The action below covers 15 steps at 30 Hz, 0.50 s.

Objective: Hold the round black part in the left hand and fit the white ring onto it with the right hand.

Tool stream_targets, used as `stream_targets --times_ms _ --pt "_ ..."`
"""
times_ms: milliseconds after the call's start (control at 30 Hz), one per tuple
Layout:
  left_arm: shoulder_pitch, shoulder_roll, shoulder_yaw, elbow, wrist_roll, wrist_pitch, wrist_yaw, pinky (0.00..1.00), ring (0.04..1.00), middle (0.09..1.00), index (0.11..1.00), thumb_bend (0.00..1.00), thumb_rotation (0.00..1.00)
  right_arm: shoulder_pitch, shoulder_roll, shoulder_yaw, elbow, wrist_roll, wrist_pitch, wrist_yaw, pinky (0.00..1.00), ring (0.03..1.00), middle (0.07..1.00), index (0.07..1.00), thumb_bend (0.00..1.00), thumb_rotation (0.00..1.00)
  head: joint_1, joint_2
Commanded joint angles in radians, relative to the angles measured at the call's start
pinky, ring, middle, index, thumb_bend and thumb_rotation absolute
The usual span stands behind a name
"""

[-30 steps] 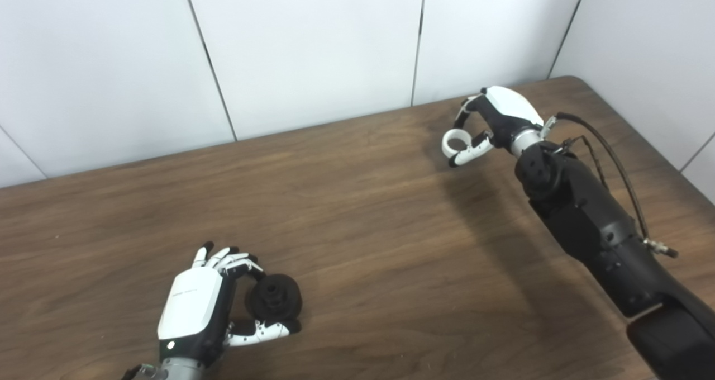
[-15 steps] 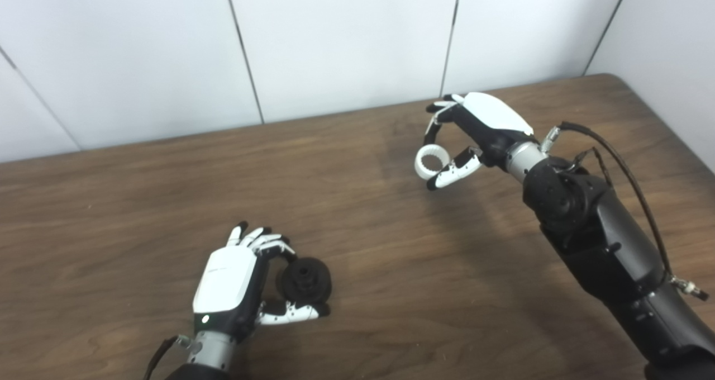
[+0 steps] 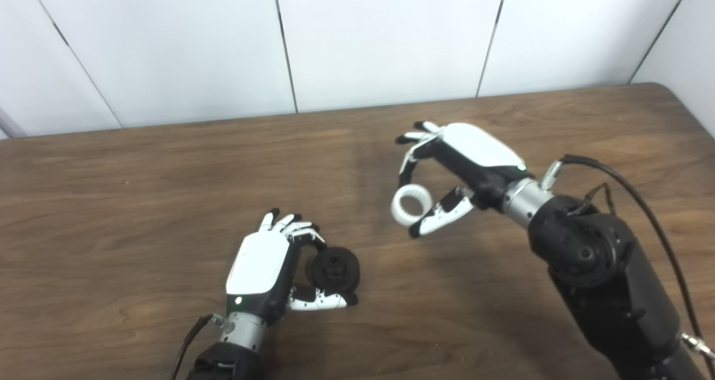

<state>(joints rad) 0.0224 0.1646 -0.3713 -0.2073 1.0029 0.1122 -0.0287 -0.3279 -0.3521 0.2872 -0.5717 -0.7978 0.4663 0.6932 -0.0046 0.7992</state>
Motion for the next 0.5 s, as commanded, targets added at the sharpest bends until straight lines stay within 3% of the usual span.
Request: stream_targets --times_ms 0,467 --pt "0.000 0.000 -0.010 0.005 0.026 0.006 -0.001 1.00 0.886 0.776 0.484 0.52 0.05 -0.014 0.005 -0.009 -0.044 -0.010 -0.001 0.005 1.00 0.995 0.893 0.482 0.53 0.14 0.001 0.004" --pt "-0.001 -0.005 -0.019 -0.002 0.042 0.015 -0.010 1.00 0.883 0.776 0.484 0.52 0.06 0.026 0.085 0.075 -0.030 -0.028 -0.033 -0.006 1.00 1.000 0.900 0.482 0.53 0.14 0.008 0.015"
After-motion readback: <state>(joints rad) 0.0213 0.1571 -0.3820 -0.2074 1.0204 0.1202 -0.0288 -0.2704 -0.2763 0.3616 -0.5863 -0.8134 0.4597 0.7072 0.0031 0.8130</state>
